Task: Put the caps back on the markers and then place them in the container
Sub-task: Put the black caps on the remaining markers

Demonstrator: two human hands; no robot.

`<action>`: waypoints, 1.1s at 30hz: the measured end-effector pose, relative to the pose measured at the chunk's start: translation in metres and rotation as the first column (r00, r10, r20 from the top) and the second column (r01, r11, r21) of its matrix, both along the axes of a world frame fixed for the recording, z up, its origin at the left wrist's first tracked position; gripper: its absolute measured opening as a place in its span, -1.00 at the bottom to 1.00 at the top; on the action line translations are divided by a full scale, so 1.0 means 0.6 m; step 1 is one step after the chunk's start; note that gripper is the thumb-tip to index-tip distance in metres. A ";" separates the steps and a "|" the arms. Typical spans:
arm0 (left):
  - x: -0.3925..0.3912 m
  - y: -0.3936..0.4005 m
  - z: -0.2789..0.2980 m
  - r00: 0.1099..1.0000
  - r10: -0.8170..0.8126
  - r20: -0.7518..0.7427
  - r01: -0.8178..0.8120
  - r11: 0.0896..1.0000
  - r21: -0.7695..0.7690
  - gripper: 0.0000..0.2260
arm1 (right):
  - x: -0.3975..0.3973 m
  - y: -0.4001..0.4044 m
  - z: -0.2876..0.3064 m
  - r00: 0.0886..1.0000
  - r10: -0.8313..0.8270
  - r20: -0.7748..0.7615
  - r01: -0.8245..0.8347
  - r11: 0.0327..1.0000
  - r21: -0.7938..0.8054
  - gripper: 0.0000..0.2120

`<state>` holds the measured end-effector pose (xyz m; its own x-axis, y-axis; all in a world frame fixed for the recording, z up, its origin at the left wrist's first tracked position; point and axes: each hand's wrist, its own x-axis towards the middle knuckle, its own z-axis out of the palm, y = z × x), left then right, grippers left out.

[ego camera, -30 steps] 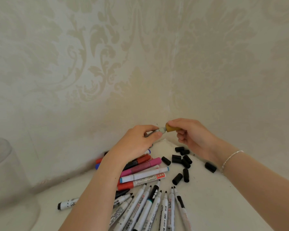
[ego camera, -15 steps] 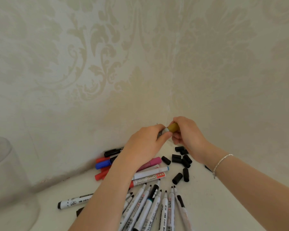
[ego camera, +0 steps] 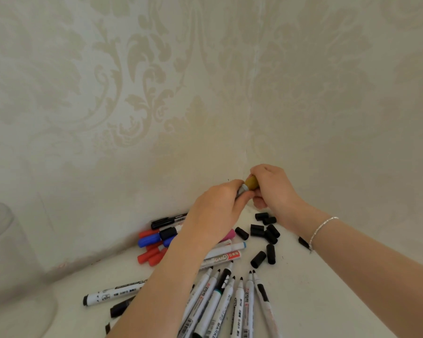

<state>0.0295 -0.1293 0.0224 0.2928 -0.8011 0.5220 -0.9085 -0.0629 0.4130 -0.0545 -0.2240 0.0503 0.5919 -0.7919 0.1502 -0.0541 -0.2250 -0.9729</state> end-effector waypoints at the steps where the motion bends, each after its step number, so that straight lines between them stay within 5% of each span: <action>1: 0.001 -0.001 -0.001 1.000 0.007 0.013 -0.007 1.000 -0.001 -0.73 | 0.002 0.000 0.001 1.000 0.001 -0.008 -0.001 1.000 -0.004 -0.79; 13: 0.008 0.010 -0.002 0.964 0.210 0.165 -0.222 0.973 0.059 -0.56 | -0.007 0.028 -0.005 0.944 0.219 -0.246 -0.219 0.975 0.028 -0.56; 19: 0.010 0.018 0.009 0.905 0.387 0.174 -0.417 0.889 0.189 -0.27 | -0.025 0.014 -0.013 0.912 0.411 -0.017 -0.386 0.871 0.304 -0.46; 24: 0.006 0.020 0.008 0.910 0.408 0.071 -0.412 0.874 0.257 -0.17 | -0.030 0.015 -0.018 0.860 0.503 0.087 -0.485 0.752 0.447 -0.43; 28: 0.007 0.023 0.012 0.922 0.386 0.030 -0.379 0.887 0.264 -0.21 | -0.028 0.019 -0.010 0.827 0.513 0.229 -0.547 0.643 0.537 -0.40; 33: 0.002 0.025 0.021 0.930 0.364 -0.050 -0.348 0.918 0.190 -0.35 | -0.024 0.016 -0.010 0.835 0.459 0.305 -0.547 0.631 0.550 -0.44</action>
